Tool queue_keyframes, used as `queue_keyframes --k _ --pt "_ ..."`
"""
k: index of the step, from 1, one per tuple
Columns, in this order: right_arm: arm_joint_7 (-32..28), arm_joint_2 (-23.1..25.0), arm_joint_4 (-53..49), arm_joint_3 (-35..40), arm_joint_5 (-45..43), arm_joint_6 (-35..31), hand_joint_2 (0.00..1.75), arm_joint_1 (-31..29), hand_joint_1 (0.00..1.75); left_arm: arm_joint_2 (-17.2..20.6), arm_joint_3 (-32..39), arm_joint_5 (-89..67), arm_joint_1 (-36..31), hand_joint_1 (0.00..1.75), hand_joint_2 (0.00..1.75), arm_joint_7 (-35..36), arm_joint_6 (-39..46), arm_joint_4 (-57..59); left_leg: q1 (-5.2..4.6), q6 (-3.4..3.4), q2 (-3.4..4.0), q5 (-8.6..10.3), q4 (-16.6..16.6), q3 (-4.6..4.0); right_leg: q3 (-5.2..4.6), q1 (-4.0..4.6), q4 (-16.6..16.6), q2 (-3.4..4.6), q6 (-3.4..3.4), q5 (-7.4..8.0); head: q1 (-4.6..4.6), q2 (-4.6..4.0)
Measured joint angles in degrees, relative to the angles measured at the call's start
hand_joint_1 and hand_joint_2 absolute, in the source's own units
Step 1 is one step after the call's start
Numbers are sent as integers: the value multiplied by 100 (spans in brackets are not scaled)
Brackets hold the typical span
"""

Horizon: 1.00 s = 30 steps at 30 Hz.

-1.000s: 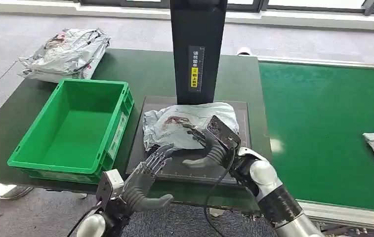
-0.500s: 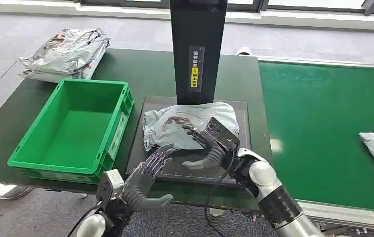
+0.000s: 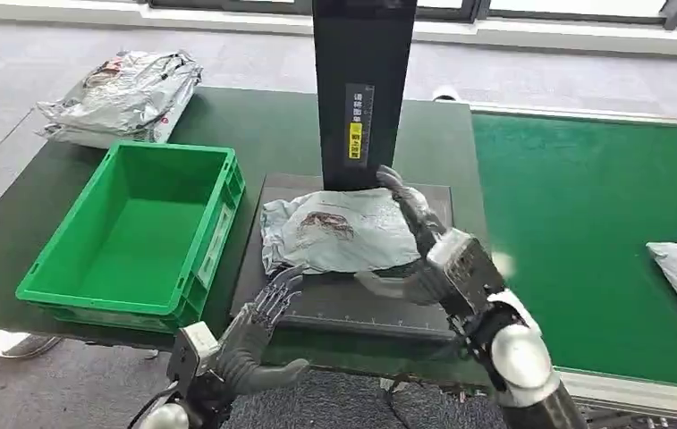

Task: Moved the parcel from conveyor to table for the left to box.

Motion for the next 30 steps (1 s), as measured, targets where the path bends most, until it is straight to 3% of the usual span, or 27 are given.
queue_keyframes --k 4,16,22,30 --pt "-129 68 -836 -572 180 5 175 981 0 -2 48 -112 49 0 175 0 17 -28 0 -7 11 -14 0 2 -6 -1 3 15 -2 -5 0 -2" --pt "-68 424 -1572 -1272 108 251 175 1836 0 -46 50 -466 -5 0 175 92 180 11 0 -6 28 -14 0 15 0 -1 4 31 -3 -5 0 -2" --pt "-68 505 -1646 -1311 138 511 175 1932 0 -48 35 -3393 -360 0 175 504 1361 122 0 -6 29 -12 0 17 0 -1 4 32 -2 -4 0 0" --pt "-119 522 -1526 -1311 31 903 175 1786 0 -48 -501 -6511 -2121 0 175 1027 1475 1129 -2 -2 26 4 1 17 8 -3 4 29 3 17 0 0"
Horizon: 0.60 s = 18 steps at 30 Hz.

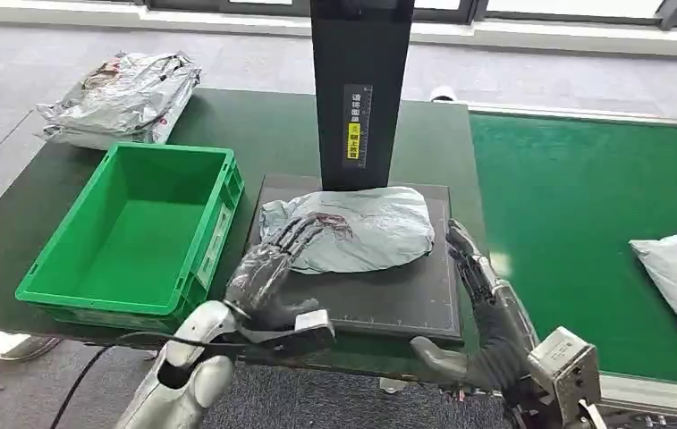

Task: Moved the parcel from conveyor to table for the left to box.

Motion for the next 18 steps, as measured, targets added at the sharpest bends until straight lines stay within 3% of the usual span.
queue_keyframes --k 6,18 --pt "22 48 248 24 -142 109 175 -181 0 -15 -724 -744 -1118 0 175 66 -6 1429 0 -2 2 4 0 0 -1 0 2 5 -2 3 0 0" --pt "39 109 559 78 -273 221 175 -458 0 -179 -1420 -731 -1981 0 175 74 -378 3342 1 -2 3 3 0 -3 -3 1 3 8 -3 2 -2 -2"
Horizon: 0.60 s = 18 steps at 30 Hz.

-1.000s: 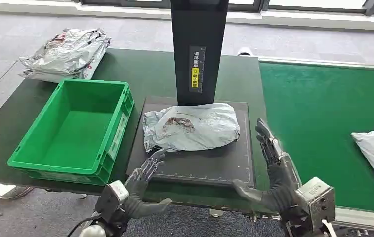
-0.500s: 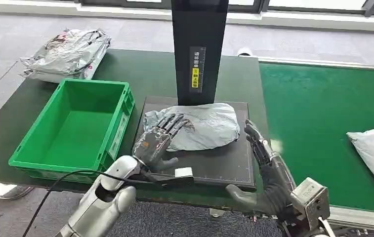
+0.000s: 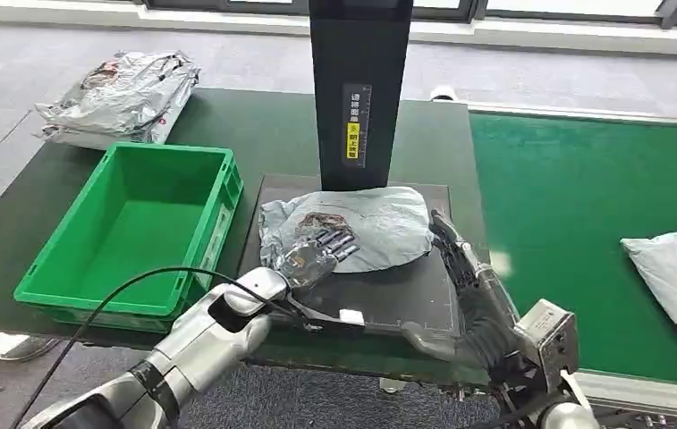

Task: Moved the parcel from conveyor to table for the left to box.

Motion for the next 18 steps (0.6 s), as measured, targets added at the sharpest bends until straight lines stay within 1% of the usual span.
queue_keyframes --k 7,10,12,14,15,18 --pt "2 0 157 140 -96 63 175 -69 0 -162 -291 -88 -482 0 175 313 -64 1071 -1 5 -6 -4 -1 32 43 -1 -2 -10 4 -7 2 2" --pt "0 0 197 173 -125 76 175 -83 0 -195 -409 -344 -637 0 175 643 76 1392 -1 5 -3 -11 -3 38 70 -1 -5 -8 5 -11 2 0" --pt "0 0 199 199 -127 107 175 -71 0 -190 -472 -573 -714 0 175 925 286 1520 -1 4 0 -18 -4 34 83 -1 -5 -5 1 -17 2 0" --pt "0 0 199 204 -127 135 175 -61 0 -173 -516 -758 -760 0 175 1141 452 1588 0 1 1 -12 -4 47 82 0 -4 -3 -1 -15 2 2" --pt "-2 0 199 204 -129 151 175 -57 0 -158 -527 -827 -772 0 175 1202 498 1595 0 2 1 -6 -4 74 78 0 -3 -2 -3 -10 2 2" --pt "-2 0 199 208 -129 164 175 -35 0 -127 -532 -922 -795 0 175 1289 548 1625 1 -10 0 12 -4 73 76 1 1 -3 -6 1 2 2"
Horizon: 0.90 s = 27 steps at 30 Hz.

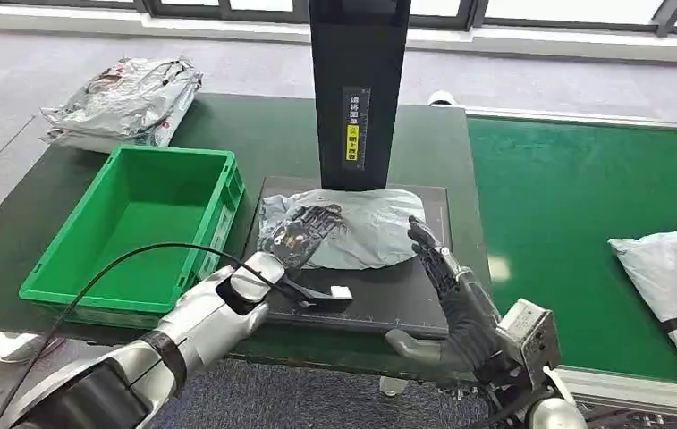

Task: Moved the parcel from conveyor to table for the left to box.

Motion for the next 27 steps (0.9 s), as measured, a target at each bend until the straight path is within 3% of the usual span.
queue_keyframes --k 3,4,5,6,27 --pt "-13 0 0 4 -9 13 175 1 0 22 -4 -125 -6 0 175 105 81 13 0 0 -1 0 0 -1 -1 0 1 0 0 -1 0 0" --pt "-15 0 0 4 -20 28 175 1 0 26 -9 -195 -6 26 175 158 125 13 0 0 0 -1 0 -3 -3 0 1 0 0 -1 0 0" --pt "-26 0 0 9 -50 50 175 1 0 31 -11 -280 -5 168 175 217 160 13 0 0 0 -1 -1 -6 -7 0 1 0 0 -1 0 0" --pt "-39 0 0 11 -81 81 175 1 0 33 -13 -344 -5 175 175 258 175 13 0 0 0 -1 -1 -11 -11 -1 1 0 0 -1 0 0" --pt "-98 0 0 37 -210 87 175 -23 0 -46 -11 -538 298 175 175 140 780 177 -1 0 -1 -2 0 -39 -41 -1 0 0 0 -2 0 0"
